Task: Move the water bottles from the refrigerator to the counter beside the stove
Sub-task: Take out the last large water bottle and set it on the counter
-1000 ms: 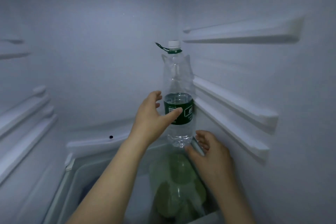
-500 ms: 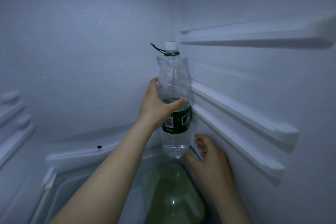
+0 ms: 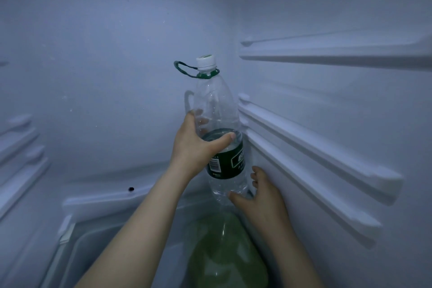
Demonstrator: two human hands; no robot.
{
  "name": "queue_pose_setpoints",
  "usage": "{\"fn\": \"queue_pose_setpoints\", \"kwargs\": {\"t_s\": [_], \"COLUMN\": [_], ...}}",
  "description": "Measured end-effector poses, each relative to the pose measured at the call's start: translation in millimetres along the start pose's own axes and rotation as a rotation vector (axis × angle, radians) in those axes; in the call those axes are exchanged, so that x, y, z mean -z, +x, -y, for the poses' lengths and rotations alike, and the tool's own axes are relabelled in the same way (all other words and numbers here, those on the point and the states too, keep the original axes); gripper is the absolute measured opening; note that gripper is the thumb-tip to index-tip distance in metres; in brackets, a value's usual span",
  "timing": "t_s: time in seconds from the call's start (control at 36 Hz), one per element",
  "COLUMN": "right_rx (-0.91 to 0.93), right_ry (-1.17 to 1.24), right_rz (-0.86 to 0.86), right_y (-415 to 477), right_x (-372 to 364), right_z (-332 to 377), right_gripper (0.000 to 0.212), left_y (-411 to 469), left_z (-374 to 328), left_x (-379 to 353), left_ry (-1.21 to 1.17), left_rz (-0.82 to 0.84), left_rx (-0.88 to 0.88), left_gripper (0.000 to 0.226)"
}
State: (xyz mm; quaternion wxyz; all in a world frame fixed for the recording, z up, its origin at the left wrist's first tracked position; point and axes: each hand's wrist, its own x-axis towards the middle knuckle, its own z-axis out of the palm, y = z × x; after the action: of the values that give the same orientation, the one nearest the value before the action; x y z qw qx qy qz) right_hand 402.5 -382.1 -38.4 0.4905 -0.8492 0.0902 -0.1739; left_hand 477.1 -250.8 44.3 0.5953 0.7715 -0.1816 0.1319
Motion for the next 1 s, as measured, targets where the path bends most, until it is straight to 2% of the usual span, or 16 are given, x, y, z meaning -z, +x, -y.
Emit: {"fn": "queue_pose_setpoints", "kwargs": {"t_s": [0.11, 0.28, 0.33, 0.42, 0.44, 0.56, 0.61, 0.72, 0.92, 1.0], "right_rx": [-0.003, 0.029, 0.039, 0.064, 0.071, 0.093, 0.099, 0.114, 0.101, 0.103], "right_ry": [-0.023, -0.102, -0.120, -0.150, -0.154, -0.165, -0.161, -0.150, -0.051, -0.020], "right_rz": [0.009, 0.009, 0.026, 0.028, 0.025, 0.002, -0.011, -0.013, 0.048, 0.057], "right_y": [10, 28, 33, 42, 45, 46, 43, 34, -1, -18], "right_x": [-9, -29, -33, -43, -46, -48, -46, -40, -26, -19], "right_z": [0, -8, -8, -12, -15, -16, -15, -6, 10, 20], "right_gripper": [0.061, 0.070, 0.079, 0.110, 0.110, 0.073, 0.062, 0.056, 0.058, 0.055], "left_y": [-4, -10, -12, -16, -17, -22, -25, -35, -55, -70], "left_z": [3, 8, 9, 12, 13, 13, 14, 14, -2, -15], "left_x": [5, 15, 17, 20, 21, 25, 26, 27, 36, 41], "left_ry": [-0.018, -0.074, -0.076, -0.074, -0.071, -0.067, -0.080, -0.115, -0.139, -0.146], "left_rz": [-0.026, -0.061, -0.073, -0.093, -0.097, -0.106, -0.114, -0.127, -0.157, -0.168], "left_rx": [0.002, -0.001, -0.004, -0.003, -0.006, -0.017, -0.014, -0.017, -0.040, -0.058], "left_gripper": [0.082, 0.077, 0.078, 0.074, 0.074, 0.072, 0.072, 0.072, 0.075, 0.069]}}
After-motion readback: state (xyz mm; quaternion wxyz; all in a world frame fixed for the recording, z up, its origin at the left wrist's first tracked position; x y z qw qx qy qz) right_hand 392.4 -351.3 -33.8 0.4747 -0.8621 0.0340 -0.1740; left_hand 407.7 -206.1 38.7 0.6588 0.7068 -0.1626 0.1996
